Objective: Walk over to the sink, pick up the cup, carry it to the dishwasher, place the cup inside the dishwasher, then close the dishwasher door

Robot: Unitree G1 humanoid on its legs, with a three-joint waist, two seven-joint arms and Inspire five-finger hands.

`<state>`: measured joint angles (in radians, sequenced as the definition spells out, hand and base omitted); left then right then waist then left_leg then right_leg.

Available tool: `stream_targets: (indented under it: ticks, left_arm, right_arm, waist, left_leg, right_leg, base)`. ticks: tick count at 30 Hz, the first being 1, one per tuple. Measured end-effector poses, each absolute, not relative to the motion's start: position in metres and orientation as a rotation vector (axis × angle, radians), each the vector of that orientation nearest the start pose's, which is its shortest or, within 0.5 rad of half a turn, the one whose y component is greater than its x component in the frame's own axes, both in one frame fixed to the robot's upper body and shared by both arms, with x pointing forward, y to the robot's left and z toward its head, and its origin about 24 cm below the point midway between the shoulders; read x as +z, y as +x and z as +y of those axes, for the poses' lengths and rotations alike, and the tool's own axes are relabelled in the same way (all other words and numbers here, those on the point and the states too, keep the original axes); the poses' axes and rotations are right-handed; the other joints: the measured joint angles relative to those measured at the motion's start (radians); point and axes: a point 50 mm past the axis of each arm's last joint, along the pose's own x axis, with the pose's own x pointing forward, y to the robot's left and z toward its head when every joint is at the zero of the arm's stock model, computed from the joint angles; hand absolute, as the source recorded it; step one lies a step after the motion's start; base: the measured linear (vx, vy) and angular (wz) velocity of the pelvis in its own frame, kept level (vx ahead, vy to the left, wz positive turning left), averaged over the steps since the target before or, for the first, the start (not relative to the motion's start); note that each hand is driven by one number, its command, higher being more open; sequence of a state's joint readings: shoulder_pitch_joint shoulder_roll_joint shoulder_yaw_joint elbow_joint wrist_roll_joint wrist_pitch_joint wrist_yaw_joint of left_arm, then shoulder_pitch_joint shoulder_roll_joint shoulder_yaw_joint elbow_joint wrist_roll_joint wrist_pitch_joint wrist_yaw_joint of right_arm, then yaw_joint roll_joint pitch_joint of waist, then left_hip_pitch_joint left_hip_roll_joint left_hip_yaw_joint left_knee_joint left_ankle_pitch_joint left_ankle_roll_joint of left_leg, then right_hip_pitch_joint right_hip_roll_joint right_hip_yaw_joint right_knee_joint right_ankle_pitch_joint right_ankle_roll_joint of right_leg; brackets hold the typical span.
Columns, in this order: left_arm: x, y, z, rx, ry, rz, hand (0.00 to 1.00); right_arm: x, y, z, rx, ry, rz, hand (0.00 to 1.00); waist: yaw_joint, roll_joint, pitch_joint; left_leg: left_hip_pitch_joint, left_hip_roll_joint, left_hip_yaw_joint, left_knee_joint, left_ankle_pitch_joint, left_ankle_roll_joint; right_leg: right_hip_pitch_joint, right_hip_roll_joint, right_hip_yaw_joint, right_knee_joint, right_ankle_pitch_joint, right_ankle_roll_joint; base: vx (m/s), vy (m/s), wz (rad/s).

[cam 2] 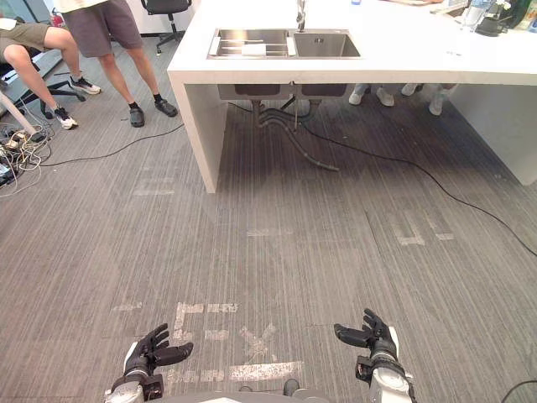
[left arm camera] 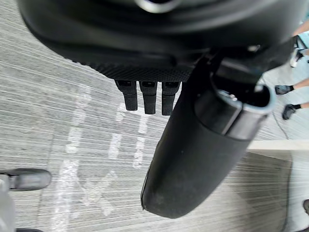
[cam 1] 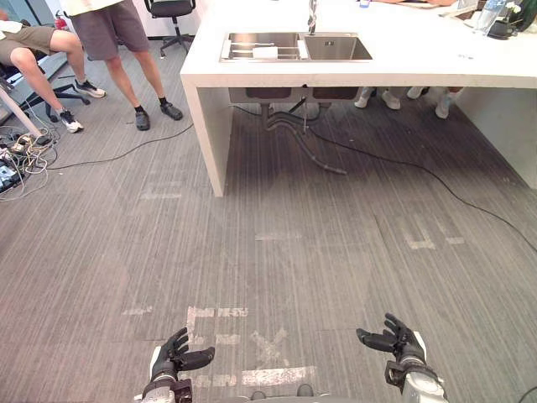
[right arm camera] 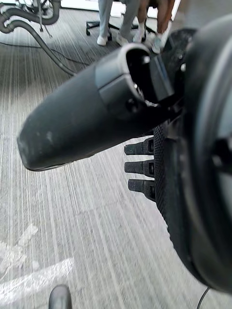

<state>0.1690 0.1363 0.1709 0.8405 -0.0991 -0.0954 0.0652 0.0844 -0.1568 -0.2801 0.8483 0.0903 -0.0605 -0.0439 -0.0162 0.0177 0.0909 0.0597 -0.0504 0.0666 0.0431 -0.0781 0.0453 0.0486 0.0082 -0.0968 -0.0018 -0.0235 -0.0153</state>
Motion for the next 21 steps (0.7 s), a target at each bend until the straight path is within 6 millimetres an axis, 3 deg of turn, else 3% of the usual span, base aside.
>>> stream_targets:
  ticks: [21]
  left_arm:
    - [-0.1391,0.1064,0.2341,0.345,-0.001,0.899,0.9]
  right_arm:
    - [-0.1298,0.1267,-0.2592,-0.457,0.044,0.861,0.9]
  waist:
    - [-0.003,0.0,0.0]
  left_leg:
    - [0.014,0.0,0.011,-0.018,0.008,-0.011]
  right_leg:
    - [0.009,0.002,0.012,-0.017,0.009,0.005]
  base:
    - [0.0,0.001,-0.01]
